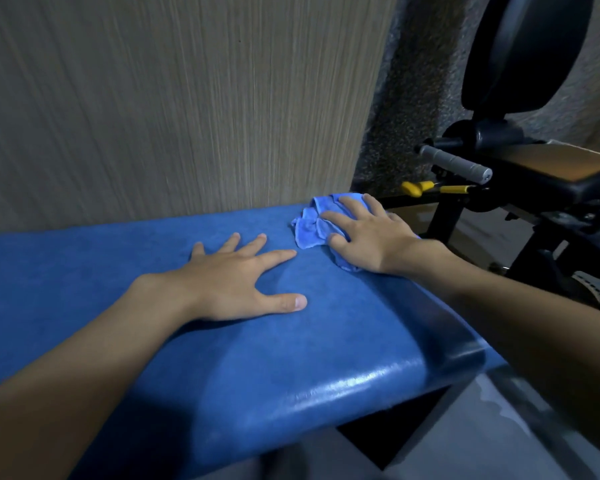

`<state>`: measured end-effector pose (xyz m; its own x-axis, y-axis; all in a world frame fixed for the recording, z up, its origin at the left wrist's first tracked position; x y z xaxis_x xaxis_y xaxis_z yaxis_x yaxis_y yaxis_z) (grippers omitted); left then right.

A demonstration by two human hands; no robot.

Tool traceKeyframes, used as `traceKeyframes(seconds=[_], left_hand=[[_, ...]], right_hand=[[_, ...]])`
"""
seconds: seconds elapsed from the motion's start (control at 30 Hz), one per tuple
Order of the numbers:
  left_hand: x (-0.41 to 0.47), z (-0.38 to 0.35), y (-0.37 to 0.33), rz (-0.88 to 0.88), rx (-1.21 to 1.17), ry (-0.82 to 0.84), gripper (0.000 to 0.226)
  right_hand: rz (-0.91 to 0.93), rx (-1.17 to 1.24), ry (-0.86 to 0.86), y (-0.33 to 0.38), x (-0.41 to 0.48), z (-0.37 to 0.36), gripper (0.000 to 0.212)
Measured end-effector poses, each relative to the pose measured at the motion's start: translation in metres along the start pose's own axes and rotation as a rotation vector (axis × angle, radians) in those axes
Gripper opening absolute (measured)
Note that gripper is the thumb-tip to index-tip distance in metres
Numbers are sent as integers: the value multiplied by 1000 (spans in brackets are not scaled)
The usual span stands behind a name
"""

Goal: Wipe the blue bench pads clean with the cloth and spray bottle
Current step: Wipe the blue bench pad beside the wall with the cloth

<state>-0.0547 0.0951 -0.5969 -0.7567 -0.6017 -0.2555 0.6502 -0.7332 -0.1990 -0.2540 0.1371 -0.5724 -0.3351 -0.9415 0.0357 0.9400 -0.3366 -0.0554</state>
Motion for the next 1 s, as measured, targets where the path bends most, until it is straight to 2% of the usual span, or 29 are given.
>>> traceKeyframes(seconds=[0.17, 0.3, 0.43, 0.6, 0.73, 1.0], left_hand=[[-1, 4, 2, 1, -51, -20, 104], [-9, 10, 0, 7, -62, -60, 100], [-14, 14, 7, 35, -27, -82, 106], [-11, 3, 15, 77, 16, 13, 109], [-8, 2, 16, 64, 31, 11, 108], [-7, -1, 15, 59, 66, 11, 103]], right_hand=[[49, -49, -10, 3, -89, 4, 57], [85, -115, -5, 4, -146, 9, 80], [98, -154, -50, -1, -161, 18, 75], [85, -78, -26, 3, -121, 11, 78], [70, -71, -41, 8, -58, 7, 59], [-8, -16, -64, 16, 59, 4, 50]])
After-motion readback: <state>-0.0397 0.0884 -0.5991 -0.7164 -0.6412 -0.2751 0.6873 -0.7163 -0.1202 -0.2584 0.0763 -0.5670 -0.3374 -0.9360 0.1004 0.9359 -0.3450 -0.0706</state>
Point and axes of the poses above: each hand's wrist, its own x-axis towards the middle knuckle, its own z-axis out of the back of the hand, y = z × x, the point moved 9 cm from there along x, towards the middle knuckle, and after that the axes turned 5 degrees about -x, right-handed, at the moved point
